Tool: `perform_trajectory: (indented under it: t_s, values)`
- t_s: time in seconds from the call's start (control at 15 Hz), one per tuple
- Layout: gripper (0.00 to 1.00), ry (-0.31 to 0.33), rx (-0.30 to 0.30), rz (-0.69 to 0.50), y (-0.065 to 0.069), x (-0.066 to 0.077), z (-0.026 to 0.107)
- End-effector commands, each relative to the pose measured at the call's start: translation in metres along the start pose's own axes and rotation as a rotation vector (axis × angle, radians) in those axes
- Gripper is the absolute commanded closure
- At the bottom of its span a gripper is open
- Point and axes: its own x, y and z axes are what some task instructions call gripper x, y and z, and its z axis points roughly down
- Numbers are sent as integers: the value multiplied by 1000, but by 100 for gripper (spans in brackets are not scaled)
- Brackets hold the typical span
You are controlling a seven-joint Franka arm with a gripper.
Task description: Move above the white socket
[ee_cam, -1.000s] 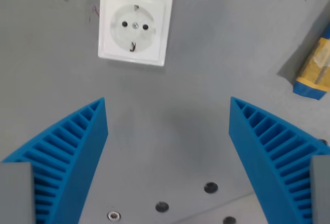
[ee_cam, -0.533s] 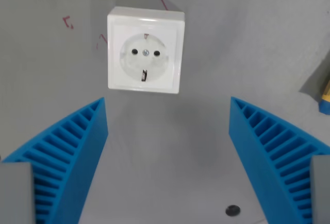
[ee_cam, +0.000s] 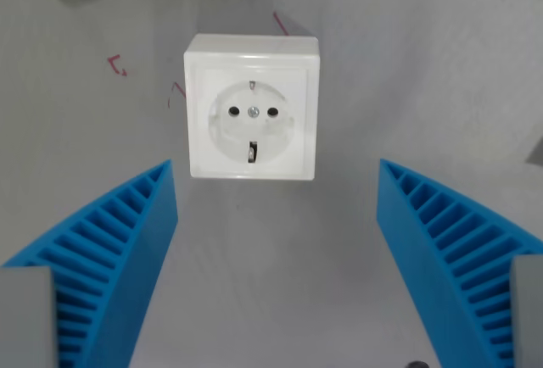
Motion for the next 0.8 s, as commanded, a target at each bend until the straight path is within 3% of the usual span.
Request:
perform_trajectory:
  t_s: [0.07,0.8]
  values:
    - [0,34,-100,87,-11,10,9]
    - [0,60,-94,81,-16,13,21]
